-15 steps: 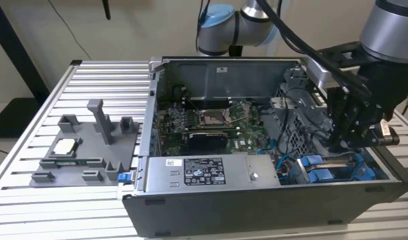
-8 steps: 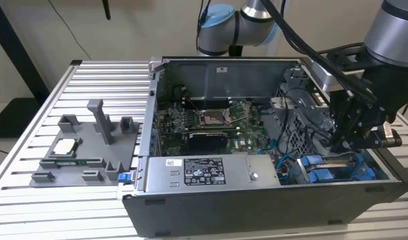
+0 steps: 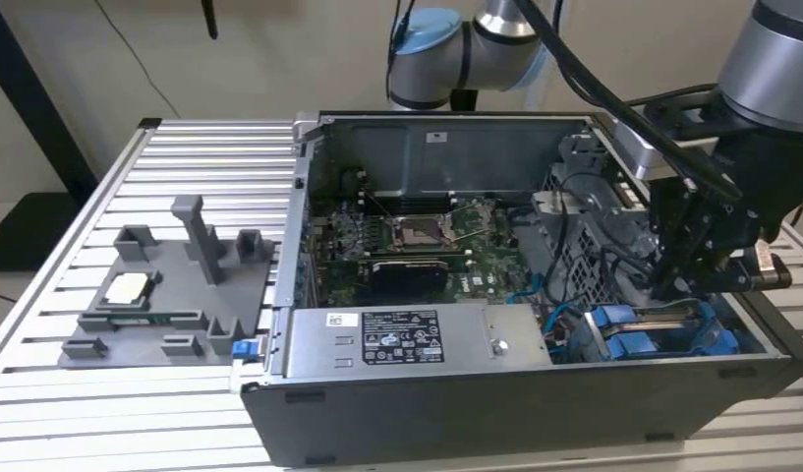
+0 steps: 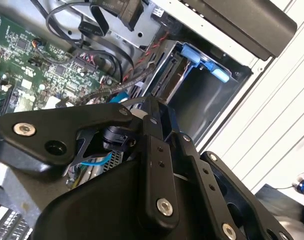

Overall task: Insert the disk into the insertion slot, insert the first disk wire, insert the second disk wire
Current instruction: 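Insert the first disk wire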

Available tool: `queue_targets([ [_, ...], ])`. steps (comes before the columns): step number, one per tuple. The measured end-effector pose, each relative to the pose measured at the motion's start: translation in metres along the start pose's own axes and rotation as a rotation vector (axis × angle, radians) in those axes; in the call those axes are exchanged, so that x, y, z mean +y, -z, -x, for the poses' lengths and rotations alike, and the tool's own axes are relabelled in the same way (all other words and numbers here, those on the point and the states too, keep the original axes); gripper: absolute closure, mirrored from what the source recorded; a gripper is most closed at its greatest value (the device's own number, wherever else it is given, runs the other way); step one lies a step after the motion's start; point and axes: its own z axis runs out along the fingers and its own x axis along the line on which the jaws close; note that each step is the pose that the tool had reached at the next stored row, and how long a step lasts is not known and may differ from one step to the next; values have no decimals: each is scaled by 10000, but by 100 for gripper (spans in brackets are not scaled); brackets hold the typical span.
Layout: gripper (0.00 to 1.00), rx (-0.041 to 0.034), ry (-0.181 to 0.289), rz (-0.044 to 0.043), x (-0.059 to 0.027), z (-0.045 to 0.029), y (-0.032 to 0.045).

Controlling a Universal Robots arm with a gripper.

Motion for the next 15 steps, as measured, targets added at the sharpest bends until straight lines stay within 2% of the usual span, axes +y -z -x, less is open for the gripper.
queue_targets([
  [9, 80, 0, -1, 0, -3, 0, -2],
  [12, 80, -7, -1, 4, -31, 0, -16],
  [14, 80, -43, -5, 6, -45, -1, -23],
  [15, 80, -106, -12, 7, -50, -2, -27],
])
